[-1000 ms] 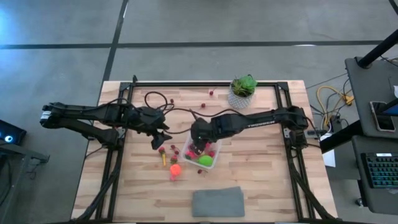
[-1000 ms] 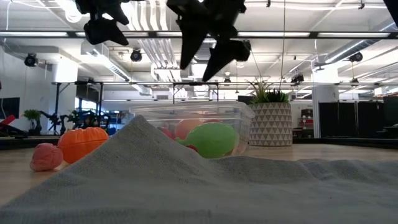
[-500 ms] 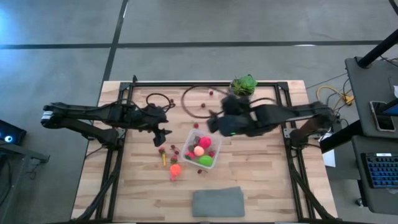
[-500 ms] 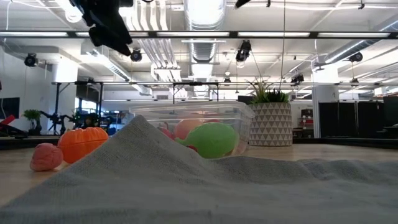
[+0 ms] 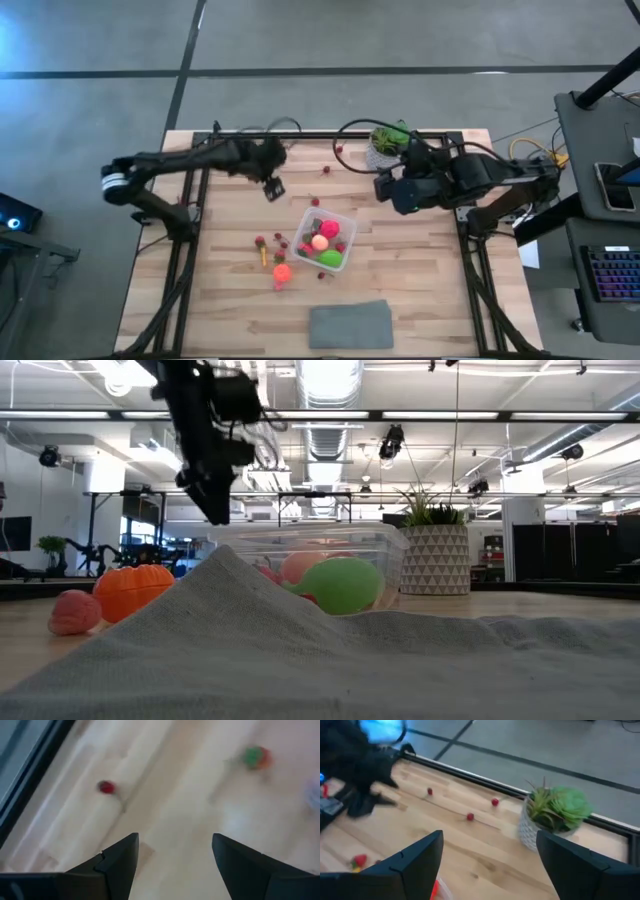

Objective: Pick and placing Produce into tupperware
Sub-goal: Put the red cherry into the transparent container

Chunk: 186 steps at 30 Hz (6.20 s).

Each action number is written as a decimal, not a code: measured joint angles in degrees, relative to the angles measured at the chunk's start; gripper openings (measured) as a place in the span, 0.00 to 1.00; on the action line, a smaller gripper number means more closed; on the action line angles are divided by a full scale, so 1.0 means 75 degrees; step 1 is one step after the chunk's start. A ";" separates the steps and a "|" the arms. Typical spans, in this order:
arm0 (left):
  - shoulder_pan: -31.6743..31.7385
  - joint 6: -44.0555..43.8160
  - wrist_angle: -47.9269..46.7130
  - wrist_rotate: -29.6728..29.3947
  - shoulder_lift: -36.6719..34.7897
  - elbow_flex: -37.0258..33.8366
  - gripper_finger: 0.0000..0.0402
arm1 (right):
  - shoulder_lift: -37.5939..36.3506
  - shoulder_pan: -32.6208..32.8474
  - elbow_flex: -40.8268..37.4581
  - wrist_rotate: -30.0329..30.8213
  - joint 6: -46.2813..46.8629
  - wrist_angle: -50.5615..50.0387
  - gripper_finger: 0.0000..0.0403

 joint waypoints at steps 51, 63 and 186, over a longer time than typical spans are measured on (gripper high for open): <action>0.2836 -0.2740 0.0837 0.1410 0.3824 0.1392 0.59 | -0.0171 -0.2474 -0.0058 -0.0213 -0.1467 -0.0700 0.74; 0.2839 -0.2743 0.0966 0.1283 0.3839 0.1388 0.49 | -0.0169 -0.2559 -0.0064 -0.0080 -0.1475 -0.0698 0.73; -0.2614 -0.2327 -0.0616 -0.0733 -0.3781 0.0881 0.59 | 0.7512 -0.6251 0.3844 -0.5684 -0.4721 0.1758 0.65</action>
